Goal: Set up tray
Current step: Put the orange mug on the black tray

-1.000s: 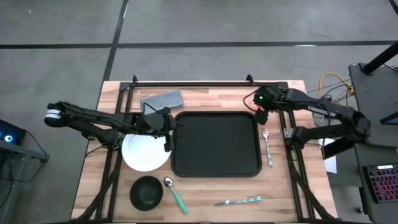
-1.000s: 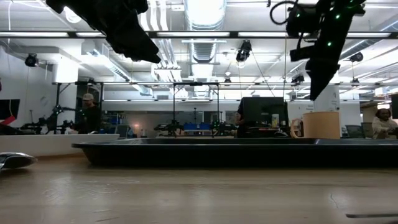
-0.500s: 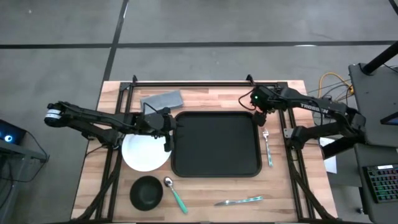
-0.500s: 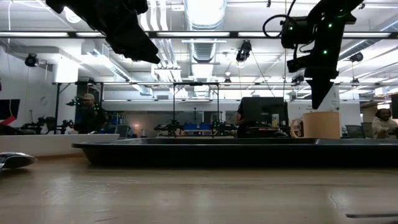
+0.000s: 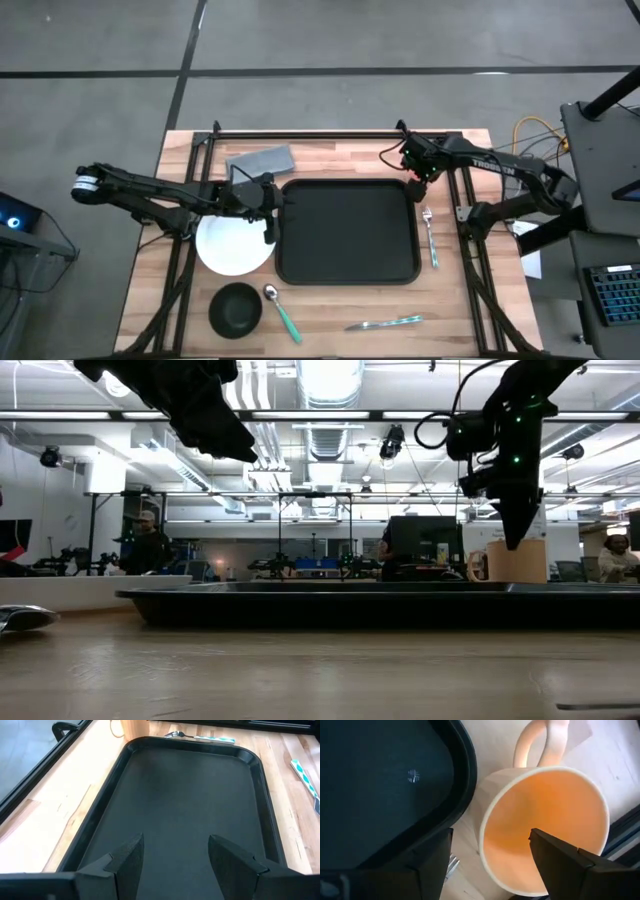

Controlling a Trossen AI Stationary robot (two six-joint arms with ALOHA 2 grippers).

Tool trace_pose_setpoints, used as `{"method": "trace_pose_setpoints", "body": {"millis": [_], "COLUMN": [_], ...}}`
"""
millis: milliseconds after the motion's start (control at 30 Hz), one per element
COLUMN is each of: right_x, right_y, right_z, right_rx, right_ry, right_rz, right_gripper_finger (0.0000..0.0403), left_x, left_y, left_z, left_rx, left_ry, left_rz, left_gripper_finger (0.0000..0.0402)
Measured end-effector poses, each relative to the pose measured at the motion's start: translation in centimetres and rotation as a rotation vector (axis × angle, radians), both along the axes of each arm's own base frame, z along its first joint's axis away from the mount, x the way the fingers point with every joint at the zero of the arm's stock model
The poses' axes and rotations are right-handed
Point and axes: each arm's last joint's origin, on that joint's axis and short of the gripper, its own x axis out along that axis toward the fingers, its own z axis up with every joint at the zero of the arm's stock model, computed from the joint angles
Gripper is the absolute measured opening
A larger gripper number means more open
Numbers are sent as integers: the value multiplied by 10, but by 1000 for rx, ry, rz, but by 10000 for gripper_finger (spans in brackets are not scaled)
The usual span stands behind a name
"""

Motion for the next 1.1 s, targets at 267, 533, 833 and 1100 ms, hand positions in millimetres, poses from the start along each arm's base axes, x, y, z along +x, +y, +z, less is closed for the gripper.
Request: {"method": "trace_pose_setpoints", "body": {"millis": [267,533,833,1100], "right_x": [3,0,-11,19], "right_y": [-1,-1,16,78], "right_z": [-5,-1,47,100], "right_rx": [38,-8,-30,177], "right_ry": [8,21,115,-147], "right_rz": [16,14,85,396], "right_gripper_finger": [155,14,9,9], "left_x": [0,0,1,4], "left_y": [0,0,-1,-3], "left_z": [0,0,2,6], "left_rx": [-7,-17,15,188], "left_ry": [-1,-4,-17,-44], "left_rz": [-4,2,-63,-225], "left_gripper_finger": [201,201,201,201]}}
